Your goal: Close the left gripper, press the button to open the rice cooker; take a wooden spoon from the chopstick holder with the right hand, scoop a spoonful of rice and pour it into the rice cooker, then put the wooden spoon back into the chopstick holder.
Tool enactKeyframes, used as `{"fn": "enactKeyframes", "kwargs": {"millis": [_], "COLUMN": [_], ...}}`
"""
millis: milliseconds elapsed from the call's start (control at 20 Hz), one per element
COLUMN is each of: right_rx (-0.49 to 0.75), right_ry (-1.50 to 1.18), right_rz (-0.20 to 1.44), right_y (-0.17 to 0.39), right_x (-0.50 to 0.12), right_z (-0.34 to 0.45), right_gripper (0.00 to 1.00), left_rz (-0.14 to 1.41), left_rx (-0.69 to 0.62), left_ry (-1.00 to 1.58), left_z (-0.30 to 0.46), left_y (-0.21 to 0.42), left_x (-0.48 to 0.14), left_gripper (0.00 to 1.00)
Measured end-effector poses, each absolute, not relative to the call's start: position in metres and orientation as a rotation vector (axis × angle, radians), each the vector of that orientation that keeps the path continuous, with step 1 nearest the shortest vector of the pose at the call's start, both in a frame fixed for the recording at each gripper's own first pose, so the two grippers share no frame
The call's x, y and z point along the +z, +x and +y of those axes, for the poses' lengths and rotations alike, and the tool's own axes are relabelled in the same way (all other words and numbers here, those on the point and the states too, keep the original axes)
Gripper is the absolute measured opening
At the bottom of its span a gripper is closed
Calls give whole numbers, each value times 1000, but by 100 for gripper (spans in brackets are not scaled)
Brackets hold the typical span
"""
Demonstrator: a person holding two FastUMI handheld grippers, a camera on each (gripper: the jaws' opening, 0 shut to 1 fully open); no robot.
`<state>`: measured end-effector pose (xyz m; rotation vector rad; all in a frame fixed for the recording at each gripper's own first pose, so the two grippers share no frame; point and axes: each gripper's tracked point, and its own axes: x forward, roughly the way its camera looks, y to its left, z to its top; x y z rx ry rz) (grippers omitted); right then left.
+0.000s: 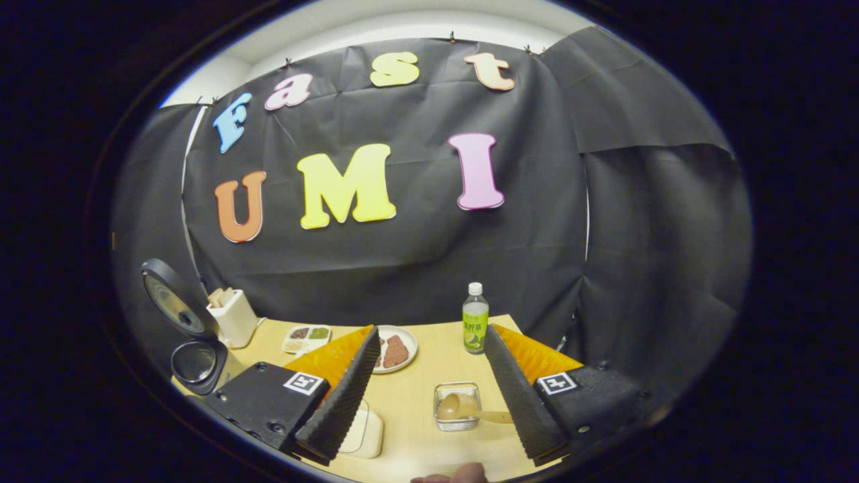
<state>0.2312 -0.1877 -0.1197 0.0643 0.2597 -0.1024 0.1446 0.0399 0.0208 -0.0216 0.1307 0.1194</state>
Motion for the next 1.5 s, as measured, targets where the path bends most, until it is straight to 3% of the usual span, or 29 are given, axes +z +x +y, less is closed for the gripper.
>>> {"fn": "enactKeyframes", "kwargs": {"millis": [350, 800, 1100, 1500], "right_rx": [-84, -151, -137, -28], "right_ry": [90, 38, 36, 13], "right_rz": [306, 397, 403, 361], "right_y": [171, 111, 104, 111], "right_x": [-130, -164, -163, -153], "right_z": [-166, -177, -154, -106], "right_gripper": [100, 99, 99, 100], "left_rz": [218, 364, 433, 458], "left_rx": [100, 137, 126, 129], "left_ry": [8, -42, -20, -48], "left_z": [69, 110, 110, 94], "left_y": [222, 291, 286, 218], "left_x": [16, -21, -41, -83], "left_gripper": [95, 95, 97, 97]}}
